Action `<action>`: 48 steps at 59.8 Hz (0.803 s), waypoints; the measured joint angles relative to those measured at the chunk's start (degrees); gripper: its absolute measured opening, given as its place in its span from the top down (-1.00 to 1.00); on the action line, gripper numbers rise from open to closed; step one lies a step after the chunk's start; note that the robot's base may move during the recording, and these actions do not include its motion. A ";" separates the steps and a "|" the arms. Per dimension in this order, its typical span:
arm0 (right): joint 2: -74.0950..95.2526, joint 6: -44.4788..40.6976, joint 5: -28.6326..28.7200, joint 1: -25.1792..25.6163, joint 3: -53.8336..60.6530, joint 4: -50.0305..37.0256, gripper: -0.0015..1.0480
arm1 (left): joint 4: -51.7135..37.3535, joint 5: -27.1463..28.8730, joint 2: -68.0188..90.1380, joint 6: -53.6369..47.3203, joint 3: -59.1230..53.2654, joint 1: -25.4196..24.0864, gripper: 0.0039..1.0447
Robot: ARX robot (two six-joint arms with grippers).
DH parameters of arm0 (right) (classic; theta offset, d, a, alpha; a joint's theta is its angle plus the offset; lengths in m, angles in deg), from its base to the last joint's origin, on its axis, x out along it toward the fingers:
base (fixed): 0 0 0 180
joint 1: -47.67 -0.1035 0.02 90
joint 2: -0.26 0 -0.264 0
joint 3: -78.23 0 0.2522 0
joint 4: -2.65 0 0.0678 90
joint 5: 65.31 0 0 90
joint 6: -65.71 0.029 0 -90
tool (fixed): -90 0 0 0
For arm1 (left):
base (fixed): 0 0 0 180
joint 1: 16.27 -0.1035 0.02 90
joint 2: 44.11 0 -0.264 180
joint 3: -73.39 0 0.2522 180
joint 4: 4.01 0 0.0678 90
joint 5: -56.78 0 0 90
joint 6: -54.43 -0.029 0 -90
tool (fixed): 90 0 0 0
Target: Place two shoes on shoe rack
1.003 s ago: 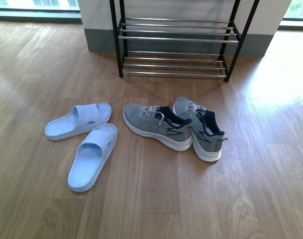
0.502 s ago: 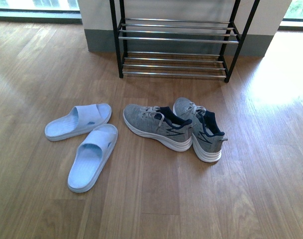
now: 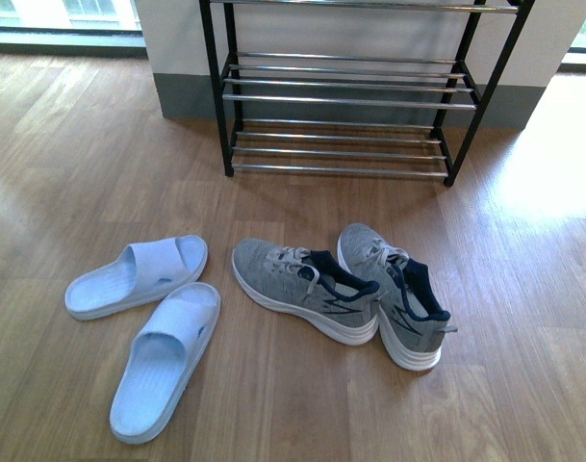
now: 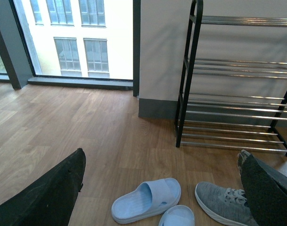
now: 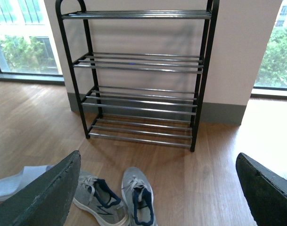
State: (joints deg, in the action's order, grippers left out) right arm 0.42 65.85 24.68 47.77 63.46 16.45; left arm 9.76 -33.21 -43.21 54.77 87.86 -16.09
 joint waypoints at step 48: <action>13.33 4.83 -9.16 -1.77 -2.73 -0.07 -0.82 | 0.00 0.00 0.00 -0.02 0.00 0.00 -0.83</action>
State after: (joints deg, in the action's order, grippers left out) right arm 13.76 70.68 15.52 46.00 60.72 16.38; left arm 9.76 -33.21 -43.21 54.75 87.86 -16.09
